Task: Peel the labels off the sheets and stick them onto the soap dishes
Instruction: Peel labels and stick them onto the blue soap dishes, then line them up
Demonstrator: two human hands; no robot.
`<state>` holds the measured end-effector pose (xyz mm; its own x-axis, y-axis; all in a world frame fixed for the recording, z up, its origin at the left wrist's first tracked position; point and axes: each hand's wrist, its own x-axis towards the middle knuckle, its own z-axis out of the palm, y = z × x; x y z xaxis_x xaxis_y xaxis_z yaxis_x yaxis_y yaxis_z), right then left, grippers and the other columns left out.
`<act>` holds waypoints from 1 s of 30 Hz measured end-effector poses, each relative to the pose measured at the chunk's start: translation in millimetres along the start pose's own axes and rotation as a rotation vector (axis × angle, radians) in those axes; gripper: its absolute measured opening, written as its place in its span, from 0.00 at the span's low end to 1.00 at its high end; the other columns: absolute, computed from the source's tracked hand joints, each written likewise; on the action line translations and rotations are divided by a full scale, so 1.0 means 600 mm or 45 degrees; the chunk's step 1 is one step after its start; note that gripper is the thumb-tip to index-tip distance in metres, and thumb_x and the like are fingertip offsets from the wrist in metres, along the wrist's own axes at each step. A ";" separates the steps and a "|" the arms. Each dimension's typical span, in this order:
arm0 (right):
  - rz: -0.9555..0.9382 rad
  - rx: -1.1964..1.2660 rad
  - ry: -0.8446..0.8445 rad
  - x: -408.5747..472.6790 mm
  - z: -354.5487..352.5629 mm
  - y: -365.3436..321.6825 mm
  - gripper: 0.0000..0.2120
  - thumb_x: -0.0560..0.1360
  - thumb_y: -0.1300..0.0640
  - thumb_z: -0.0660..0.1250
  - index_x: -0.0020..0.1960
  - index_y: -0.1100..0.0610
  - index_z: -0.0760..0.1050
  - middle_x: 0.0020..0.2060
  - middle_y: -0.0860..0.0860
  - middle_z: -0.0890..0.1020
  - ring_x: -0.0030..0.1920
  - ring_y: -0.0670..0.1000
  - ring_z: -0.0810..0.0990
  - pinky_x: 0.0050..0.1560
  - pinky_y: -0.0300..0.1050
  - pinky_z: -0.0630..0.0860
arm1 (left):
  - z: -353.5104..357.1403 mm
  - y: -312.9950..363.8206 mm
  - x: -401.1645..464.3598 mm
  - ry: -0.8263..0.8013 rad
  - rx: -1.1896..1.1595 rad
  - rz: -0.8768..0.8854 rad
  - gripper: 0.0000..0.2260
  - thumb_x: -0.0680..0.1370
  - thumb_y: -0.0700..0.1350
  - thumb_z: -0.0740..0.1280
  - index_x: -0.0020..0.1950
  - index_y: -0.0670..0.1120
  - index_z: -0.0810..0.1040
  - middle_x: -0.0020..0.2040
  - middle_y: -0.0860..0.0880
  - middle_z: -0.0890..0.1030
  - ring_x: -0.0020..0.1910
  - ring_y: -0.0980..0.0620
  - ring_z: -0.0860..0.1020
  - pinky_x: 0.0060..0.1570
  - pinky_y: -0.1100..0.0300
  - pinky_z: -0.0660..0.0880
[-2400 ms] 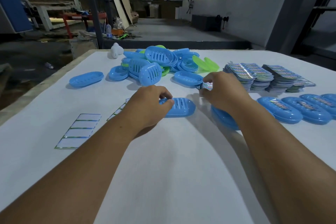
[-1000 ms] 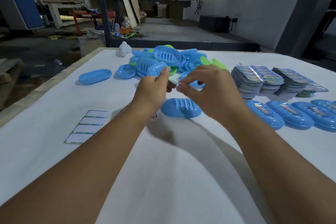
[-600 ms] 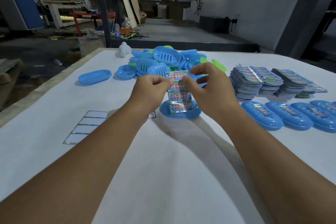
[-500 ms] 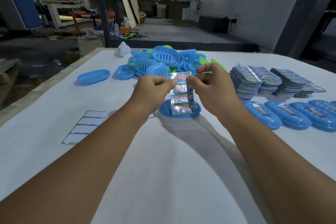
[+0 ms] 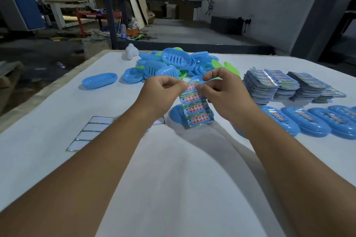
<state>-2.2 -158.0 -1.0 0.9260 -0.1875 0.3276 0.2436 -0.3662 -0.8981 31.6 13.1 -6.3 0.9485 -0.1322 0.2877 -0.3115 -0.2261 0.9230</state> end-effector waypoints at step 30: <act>0.171 0.179 0.011 0.002 0.010 0.004 0.06 0.80 0.53 0.71 0.44 0.51 0.83 0.32 0.42 0.84 0.29 0.38 0.76 0.35 0.36 0.76 | 0.001 0.012 -0.006 0.036 -0.084 -0.141 0.13 0.76 0.47 0.69 0.32 0.47 0.82 0.32 0.52 0.83 0.28 0.59 0.74 0.34 0.63 0.71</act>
<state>1.5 -153.7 -4.6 0.9506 -0.2338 0.2042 0.1565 -0.2069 -0.9658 26.0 11.5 -1.0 0.9784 -0.0823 0.1896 -0.2015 -0.1739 0.9639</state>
